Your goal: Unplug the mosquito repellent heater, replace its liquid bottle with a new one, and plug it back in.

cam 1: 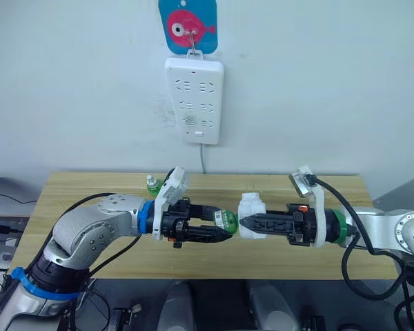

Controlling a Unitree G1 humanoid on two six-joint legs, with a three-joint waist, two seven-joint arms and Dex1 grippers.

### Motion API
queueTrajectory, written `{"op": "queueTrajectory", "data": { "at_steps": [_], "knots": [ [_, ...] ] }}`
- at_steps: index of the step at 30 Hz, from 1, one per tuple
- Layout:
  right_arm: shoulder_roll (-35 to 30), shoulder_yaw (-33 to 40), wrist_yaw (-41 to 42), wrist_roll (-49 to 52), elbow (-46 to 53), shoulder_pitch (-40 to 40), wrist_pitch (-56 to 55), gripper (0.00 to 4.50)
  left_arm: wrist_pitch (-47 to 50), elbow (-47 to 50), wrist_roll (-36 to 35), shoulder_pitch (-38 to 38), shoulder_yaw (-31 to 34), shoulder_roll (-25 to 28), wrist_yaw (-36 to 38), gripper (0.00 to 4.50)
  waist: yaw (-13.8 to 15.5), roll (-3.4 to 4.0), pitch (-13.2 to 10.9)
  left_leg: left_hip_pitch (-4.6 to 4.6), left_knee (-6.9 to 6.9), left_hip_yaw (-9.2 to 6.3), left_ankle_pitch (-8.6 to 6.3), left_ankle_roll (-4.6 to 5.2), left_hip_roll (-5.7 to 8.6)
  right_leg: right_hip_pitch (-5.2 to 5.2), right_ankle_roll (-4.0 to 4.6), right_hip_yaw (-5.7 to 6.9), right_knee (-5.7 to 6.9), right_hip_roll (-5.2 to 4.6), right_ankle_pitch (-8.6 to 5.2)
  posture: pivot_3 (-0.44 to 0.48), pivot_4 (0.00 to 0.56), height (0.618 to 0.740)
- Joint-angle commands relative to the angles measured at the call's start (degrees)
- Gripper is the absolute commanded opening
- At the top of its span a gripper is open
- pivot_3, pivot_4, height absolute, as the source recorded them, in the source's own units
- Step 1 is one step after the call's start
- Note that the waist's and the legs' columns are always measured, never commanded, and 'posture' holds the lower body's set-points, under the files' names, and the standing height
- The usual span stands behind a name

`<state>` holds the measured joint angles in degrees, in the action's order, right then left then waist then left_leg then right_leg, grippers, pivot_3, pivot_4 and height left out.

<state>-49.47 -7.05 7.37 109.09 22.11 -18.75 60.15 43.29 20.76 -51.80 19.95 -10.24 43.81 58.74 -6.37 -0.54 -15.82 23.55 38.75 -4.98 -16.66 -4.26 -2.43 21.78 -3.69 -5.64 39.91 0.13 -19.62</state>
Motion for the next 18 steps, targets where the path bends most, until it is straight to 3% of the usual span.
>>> {"op": "queueTrajectory", "data": {
  "at_steps": [1,6,9,14,18],
  "knots": [
    [-0.4,0.9,1.4,2.2,3.2,0.5,0.4,3.04,-2.9,-1.7,5.0,-1.5,0.8,-0.4,0.2,2.98,0.0,0.00,0.0,0.00,0.00,0.00,0.00,0.00,0.00,0.00,0.00,-0.01,0.00,0.00,0.00,-0.173,0.265,0.740],
    [-0.5,1.1,1.3,2.5,3.6,1.0,0.4,3.04,-11.7,-0.6,12.9,-4.5,-0.2,-1.1,3.1,4.28,0.0,0.00,0.0,0.00,0.01,0.03,0.00,0.00,-0.02,0.00,0.00,-0.04,0.01,-0.01,0.00,-0.171,0.265,0.740],
    [-0.6,1.2,1.2,2.6,3.8,1.3,0.3,3.04,-15.5,-0.3,16.4,-6.8,-0.3,-0.4,4.9,4.32,0.1,0.00,0.0,0.00,0.00,0.03,0.00,0.00,-0.03,0.00,0.00,-0.04,-0.01,-0.03,0.00,-0.170,0.265,0.740],
    [-0.6,1.3,1.1,2.8,4.1,1.6,0.1,3.04,-31.9,-2.8,27.4,-11.4,-0.5,-0.6,6.9,4.32,0.1,0.00,0.0,0.00,0.00,0.06,0.00,0.01,-0.09,0.01,0.01,-0.07,0.00,-0.05,0.00,-0.168,0.267,0.740],
    [-0.4,1.2,0.9,3.1,3.9,1.5,-0.1,3.04,-45.2,-5.0,32.8,-13.9,0.1,-3.8,5.9,4.32,0.3,0.00,0.0,0.01,0.00,0.08,-0.01,0.01,-0.11,0.00,0.01,-0.09,-0.01,-0.09,0.01,-0.169,0.270,0.740]
  ]
}}
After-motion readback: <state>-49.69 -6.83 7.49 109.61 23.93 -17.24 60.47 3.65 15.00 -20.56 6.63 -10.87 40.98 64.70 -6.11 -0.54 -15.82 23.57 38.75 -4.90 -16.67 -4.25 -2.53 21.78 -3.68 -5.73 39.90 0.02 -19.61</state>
